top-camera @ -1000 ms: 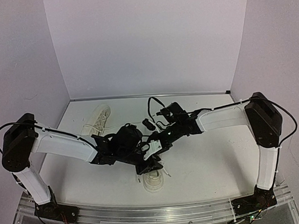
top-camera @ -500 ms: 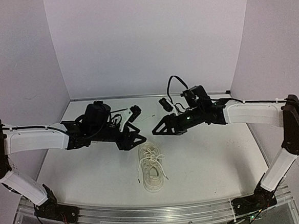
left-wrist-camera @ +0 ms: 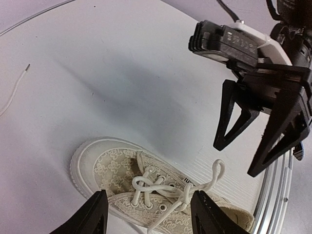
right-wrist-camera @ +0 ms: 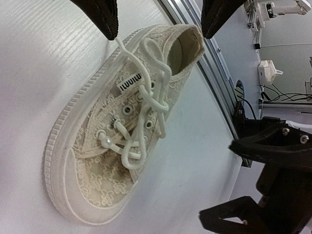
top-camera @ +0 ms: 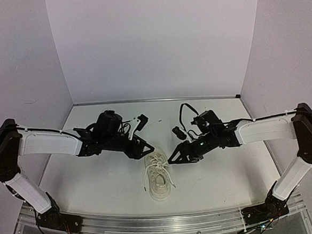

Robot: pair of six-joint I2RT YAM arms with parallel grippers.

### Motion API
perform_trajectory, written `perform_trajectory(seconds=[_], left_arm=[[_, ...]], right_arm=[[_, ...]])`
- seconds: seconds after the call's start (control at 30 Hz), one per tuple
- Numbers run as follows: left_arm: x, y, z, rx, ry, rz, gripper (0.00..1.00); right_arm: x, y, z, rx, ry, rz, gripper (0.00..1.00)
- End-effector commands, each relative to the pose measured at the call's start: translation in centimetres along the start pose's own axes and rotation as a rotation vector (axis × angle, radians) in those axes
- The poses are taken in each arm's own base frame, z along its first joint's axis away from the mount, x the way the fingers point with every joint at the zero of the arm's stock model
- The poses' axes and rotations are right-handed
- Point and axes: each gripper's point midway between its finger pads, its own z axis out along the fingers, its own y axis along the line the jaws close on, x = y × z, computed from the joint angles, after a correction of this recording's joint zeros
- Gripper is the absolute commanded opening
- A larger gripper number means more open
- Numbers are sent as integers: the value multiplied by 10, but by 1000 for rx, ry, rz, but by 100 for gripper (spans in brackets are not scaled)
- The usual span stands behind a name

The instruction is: Tie the shoes

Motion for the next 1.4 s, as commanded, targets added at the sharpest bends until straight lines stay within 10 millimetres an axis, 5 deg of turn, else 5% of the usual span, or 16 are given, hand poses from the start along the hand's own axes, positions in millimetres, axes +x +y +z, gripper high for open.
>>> perform_trajectory(seconds=[0.0,0.17,0.57,1.37], left_arm=[[-12,1,6,14,-40,-31,60],[-6,3,14,20,-15,-56,60],[1,2,27,55,6,-115,61],[9,-3,58,139,58,-272,59]], right_arm=[[-16,17,7,-59,-46,-39,57],[-11,13,21,-58,-11,-40,50],[5,0,30,-41,33,-38,0],[33,-20,49,46,88,-58,0]])
